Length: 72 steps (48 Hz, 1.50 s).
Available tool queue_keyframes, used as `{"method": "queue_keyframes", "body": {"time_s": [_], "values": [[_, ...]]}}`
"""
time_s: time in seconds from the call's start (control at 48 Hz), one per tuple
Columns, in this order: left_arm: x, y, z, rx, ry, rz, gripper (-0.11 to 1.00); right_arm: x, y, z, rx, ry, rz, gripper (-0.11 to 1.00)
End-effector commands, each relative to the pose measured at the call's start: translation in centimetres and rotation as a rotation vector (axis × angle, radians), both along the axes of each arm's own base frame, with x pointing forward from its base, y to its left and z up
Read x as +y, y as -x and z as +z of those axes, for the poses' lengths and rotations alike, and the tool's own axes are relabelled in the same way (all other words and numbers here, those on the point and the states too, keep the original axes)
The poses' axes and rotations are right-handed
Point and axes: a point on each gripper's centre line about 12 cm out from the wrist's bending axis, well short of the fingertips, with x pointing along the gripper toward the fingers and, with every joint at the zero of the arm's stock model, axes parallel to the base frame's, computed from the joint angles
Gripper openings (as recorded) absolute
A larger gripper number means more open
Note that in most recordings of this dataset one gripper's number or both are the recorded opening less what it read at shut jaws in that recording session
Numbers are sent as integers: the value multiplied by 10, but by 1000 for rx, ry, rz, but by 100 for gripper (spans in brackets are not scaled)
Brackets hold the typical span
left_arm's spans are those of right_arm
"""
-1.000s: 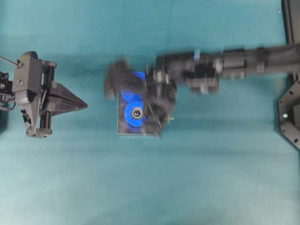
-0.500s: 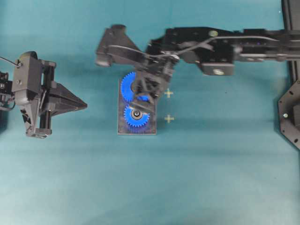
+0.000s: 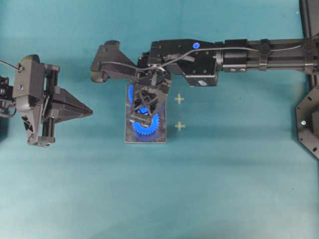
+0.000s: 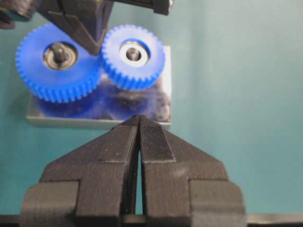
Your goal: Fit the small gear onto the shaft.
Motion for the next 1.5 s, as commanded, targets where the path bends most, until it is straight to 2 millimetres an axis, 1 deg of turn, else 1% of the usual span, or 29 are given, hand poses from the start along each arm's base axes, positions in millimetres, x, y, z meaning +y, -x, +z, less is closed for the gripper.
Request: {"method": "queue_keyframes", "body": {"time_s": [0.0,0.125,0.188,0.229,0.271,0.333,0.438,0.479,0.562,0.708,0.812,0.958,1.125,1.25,1.333,1.396,1.479], "values": [[0,-1,7,-28,-2,-3,0,18,7,18,-29,-14,27,1],[0,-2,7,-29,-2,-3,0,35,15,22,-25,-49,41,1],[0,-2,7,-29,-2,-3,0,43,21,28,-28,-56,48,1],[0,-1,7,-29,-2,-3,0,44,24,34,-37,-56,39,1],[0,-1,7,-29,-2,-3,0,41,27,40,-50,-53,21,1],[0,-1,7,-29,-2,-3,0,32,28,52,-83,-32,-6,1],[0,-1,7,-28,-2,-3,0,18,19,70,-162,3,-29,1],[0,-1,7,-28,-2,-3,0,13,13,73,-189,8,-34,1],[0,-2,7,-29,-3,-4,0,10,4,68,-189,10,-34,1],[0,-1,8,-31,-2,-3,0,12,-6,46,-154,10,-15,1],[0,-2,8,-32,-2,-3,0,12,-9,30,-122,8,-12,1],[0,-2,8,-31,-2,-3,0,15,-5,14,-78,4,-7,1],[0,-1,8,-31,-2,-3,0,26,7,5,-35,-14,0,1],[0,-1,8,-31,-2,-3,0,41,24,7,-9,-47,6,1],[0,-1,8,-31,-2,-3,0,52,33,16,-17,-67,7,1],[0,-1,8,-31,-2,-3,0,54,36,27,-33,-69,3,1],[0,-1,8,-31,-1,-2,0,50,36,39,-66,-65,-16,1]]}}
